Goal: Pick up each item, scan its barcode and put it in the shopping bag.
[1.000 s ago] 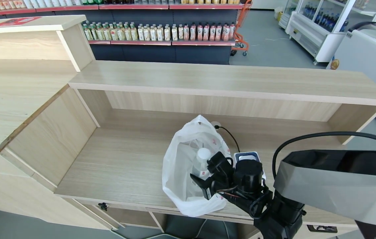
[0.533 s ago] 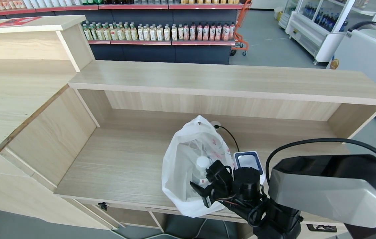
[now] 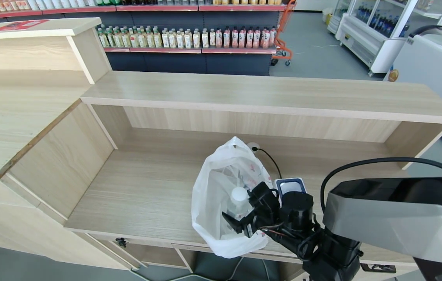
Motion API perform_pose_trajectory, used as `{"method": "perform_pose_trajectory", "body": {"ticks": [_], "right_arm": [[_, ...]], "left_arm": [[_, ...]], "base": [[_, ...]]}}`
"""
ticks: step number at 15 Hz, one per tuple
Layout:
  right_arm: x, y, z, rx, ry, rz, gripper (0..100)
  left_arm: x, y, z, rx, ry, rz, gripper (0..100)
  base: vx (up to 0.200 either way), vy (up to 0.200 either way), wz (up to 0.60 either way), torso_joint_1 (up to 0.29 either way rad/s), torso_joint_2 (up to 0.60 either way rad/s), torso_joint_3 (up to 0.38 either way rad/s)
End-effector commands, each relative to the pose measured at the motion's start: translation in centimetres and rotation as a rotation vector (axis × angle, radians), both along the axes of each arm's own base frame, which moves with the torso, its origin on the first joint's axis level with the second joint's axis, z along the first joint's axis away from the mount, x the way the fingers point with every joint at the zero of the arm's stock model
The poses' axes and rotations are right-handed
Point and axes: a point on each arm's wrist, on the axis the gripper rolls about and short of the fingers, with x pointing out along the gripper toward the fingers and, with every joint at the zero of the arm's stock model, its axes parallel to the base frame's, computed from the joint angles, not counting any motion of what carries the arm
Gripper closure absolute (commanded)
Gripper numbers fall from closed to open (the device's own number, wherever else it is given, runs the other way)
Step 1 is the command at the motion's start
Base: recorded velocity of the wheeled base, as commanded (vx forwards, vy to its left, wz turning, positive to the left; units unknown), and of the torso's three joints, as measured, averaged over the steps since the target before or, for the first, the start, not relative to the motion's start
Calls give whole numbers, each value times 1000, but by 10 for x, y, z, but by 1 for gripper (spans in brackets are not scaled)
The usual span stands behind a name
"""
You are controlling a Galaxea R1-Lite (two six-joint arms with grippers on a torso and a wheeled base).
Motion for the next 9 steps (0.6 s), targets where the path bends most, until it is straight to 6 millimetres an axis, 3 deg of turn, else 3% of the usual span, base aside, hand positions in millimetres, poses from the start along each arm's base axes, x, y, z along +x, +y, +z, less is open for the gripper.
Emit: {"method": "perform_pose_trajectory", "body": {"ticks": [1,4,9], "right_arm": [[7,-14,20,17,-23,-42,0],[15,-27,29,31,-14,-81,0],[22,-50,62,131,19,-156,0]], "left_arm": [[0,0,0,0,-1,0,0],[0,0,0,0,-1,0,0],[0,0,0,0,-1,0,0]], "base": [[0,0,0,0,0,0],[0,0,0,0,0,0],[0,0,0,0,0,0]]}}
